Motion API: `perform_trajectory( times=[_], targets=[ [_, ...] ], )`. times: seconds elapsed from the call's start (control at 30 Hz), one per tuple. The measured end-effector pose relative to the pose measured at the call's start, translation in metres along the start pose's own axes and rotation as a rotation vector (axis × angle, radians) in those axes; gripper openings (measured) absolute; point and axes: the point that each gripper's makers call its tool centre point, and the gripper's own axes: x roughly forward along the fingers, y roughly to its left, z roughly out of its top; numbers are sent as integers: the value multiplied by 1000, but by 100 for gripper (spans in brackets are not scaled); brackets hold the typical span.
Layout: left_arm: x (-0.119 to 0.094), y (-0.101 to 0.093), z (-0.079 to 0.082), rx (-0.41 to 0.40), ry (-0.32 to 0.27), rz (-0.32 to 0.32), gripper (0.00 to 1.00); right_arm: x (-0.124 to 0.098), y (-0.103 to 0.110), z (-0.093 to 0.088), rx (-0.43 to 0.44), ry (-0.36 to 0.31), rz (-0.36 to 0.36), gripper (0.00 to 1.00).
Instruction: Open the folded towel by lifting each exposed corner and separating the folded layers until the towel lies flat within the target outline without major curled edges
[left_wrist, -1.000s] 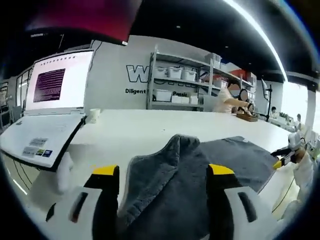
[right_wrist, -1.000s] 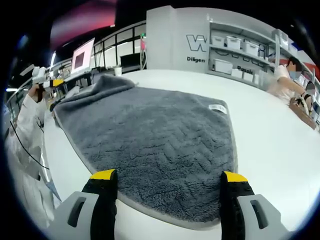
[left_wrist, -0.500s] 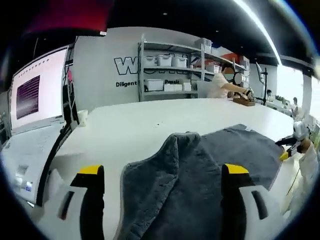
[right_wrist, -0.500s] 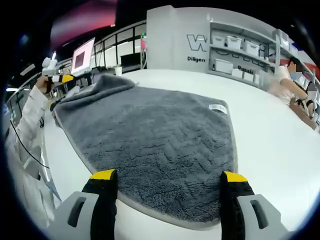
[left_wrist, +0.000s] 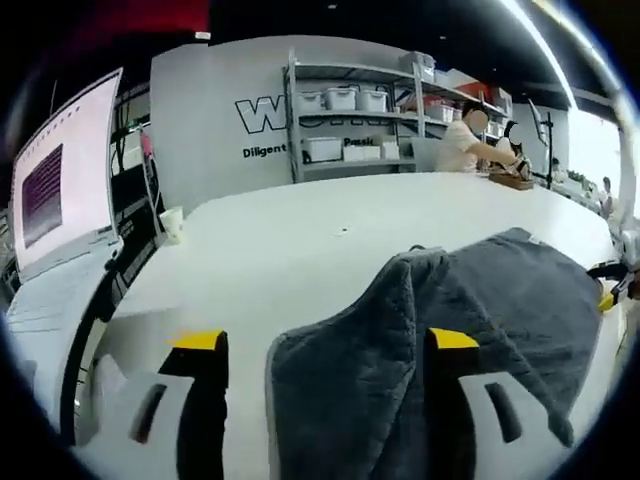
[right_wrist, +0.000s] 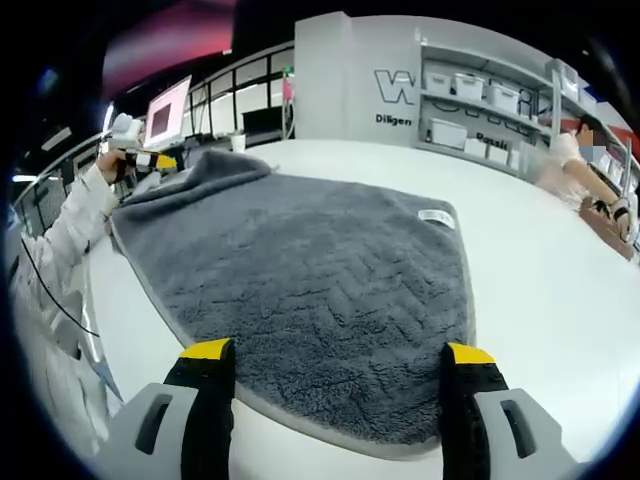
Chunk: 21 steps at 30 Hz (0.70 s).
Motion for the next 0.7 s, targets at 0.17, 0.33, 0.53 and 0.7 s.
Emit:
perform_trajectory(
  times=[0.17, 0.33, 0.53, 0.7],
  targets=[
    [23, 15, -12, -22, 37, 9, 69, 0, 0, 0, -2, 3, 3, 83],
    [41, 30, -21, -3, 63, 49, 62, 0, 0, 0, -4, 0, 6, 83],
    [51, 41, -26, -33, 64, 67, 47, -1, 1, 0, -5, 2, 9, 83],
    [53, 44, -32, -51, 83, 66, 37, -1, 1, 0, -5, 0, 9, 83]
  ],
)
